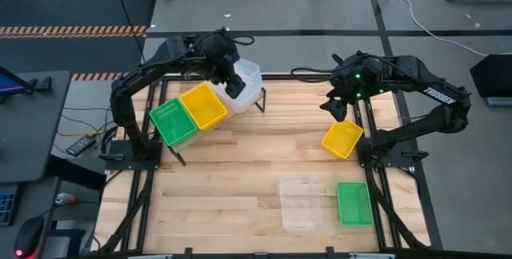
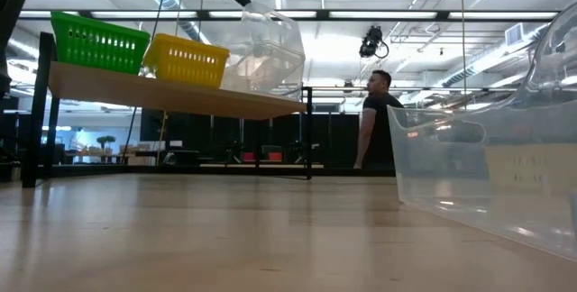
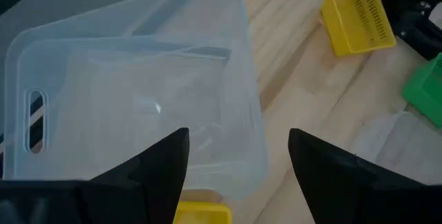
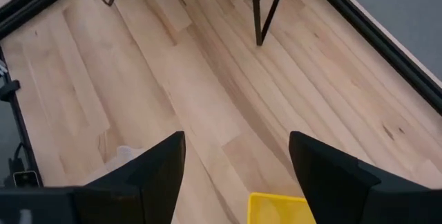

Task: Stack baskets on shelf by color
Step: Stack the top transparent bin on top of the other transparent bin on the shelf

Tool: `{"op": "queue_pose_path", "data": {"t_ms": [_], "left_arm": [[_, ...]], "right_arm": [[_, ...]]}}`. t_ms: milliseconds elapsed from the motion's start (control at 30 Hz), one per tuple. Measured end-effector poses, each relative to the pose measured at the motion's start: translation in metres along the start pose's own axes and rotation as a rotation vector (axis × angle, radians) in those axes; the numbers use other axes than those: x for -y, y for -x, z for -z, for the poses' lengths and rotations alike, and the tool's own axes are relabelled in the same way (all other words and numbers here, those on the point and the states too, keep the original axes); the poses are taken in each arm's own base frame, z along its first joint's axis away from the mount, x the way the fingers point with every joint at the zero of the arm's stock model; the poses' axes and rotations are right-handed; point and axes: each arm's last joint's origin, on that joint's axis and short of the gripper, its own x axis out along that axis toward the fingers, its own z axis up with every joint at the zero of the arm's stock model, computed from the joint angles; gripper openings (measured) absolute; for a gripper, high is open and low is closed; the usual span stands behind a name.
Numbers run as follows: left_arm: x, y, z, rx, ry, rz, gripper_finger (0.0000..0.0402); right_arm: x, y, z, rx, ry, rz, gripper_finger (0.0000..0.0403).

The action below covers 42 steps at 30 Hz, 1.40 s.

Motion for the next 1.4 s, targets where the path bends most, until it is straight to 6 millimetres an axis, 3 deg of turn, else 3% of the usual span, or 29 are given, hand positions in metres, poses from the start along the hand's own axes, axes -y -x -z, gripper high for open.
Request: {"op": "queue_pose_path", "data": {"t_ms": [267,567,733,1100,1400], "left_arm": [[0.003,-0.007,0.0,-0.05,-0.005,0.069,0.0256],[0.016,-0.046,0.001,-0.159,-0.054,0.048,0.0246],[0.017,-0.049,-0.001,-0.148,-0.079,0.044,0.0196],[0.017,-0.044,-0.001,-0.135,-0.154,0.064,0.0015],[0.018,-0.042,0.0,-0.144,-0.184,0.067,0.0008]], "right_arm": [[-0.001,0.0,0.001,-0.012,0.011,-0.02,0.0264],[0.0,0.0,0.002,-0.032,0.004,-0.017,0.0261],[0.001,0.0,0.007,-0.078,0.0,-0.002,0.0261],[0.002,0.0,0.007,-0.079,-0.057,0.016,0.026],[0.002,0.0,0.007,-0.08,-0.087,0.015,0.026]]}}
